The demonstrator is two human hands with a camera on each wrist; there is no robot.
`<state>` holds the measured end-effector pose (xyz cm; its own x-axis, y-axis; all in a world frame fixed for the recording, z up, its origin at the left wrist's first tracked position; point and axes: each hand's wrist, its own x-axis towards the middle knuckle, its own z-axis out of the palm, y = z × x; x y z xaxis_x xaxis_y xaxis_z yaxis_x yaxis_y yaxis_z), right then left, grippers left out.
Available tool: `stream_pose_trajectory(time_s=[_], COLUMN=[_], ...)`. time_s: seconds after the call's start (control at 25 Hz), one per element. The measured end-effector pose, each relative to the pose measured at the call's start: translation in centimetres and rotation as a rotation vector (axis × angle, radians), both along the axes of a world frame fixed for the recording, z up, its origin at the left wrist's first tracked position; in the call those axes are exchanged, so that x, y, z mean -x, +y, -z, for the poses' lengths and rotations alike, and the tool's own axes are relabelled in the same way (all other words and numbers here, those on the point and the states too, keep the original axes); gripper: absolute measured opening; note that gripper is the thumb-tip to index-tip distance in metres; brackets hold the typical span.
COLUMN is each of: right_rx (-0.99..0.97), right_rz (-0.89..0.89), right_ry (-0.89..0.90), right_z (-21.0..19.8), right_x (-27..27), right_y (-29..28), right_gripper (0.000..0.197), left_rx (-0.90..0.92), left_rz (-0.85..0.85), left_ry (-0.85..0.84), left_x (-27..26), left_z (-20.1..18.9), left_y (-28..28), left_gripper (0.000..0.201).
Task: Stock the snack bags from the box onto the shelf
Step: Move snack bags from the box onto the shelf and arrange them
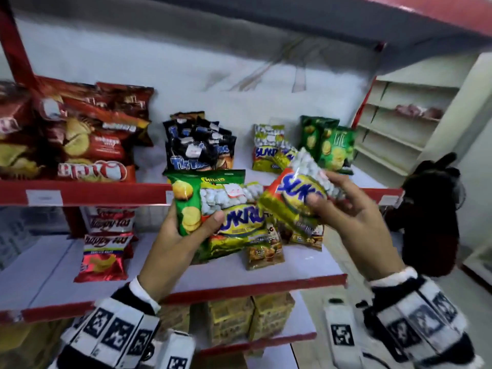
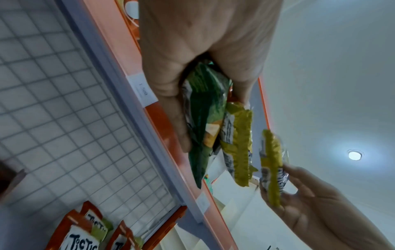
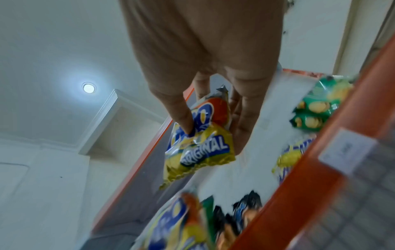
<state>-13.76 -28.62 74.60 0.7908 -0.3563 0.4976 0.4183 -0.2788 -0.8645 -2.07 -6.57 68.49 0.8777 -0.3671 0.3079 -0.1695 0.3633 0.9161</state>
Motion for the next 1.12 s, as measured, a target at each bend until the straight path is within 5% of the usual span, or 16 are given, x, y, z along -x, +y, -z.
stream_pose_trajectory(time_s=[0.28, 0.56, 0.68, 0.76, 0.84, 1.0, 1.12], right_rx=[0.446, 0.758, 0.465, 0.276, 0.308, 0.301, 0.554], right_rz=[0.496, 0.304, 0.158, -0.141, -0.257, -0.071, 0.122], right_ry=[0.290, 0.479, 0.176, 0.137, 0.158, 0.186, 0.273], right_z=[-4.3, -3.2, -4.8, -5.6, -5.1, -3.4, -1.9], right_x=[-9.9, -15.9, -15.2, -14.2, -14.3, -15.6, -16.3], right_y=[-9.3, -9.4, -9.2, -8.2, -7.1, -7.8, -8.4], right_gripper=[0.045, 0.057, 0.048, 0.058, 0.067, 0.055, 0.050], left_rx=[-0.012, 0.009, 0.045, 0.046, 0.009, 0.034, 0.069], left_rz=[-0.050, -0.168, -0.238, -0.250, -0.283, -0.459, -0.553], left_ry=[-0.058, -0.113, -0.129, -0.149, -0.203, -0.309, -0.361], left_x=[-3.0, -5.8, -6.9, -7.4, -7.5, -7.8, -8.6], left_z=[-4.2, -6.3, -6.5, -6.5, -6.5, -7.6, -8.7], left_y=[-1.7, -6.7, -8.8, -9.9, -10.6, -10.8, -9.6], left_gripper=[0.059, 0.056, 0.054, 0.056, 0.057, 0.049, 0.039])
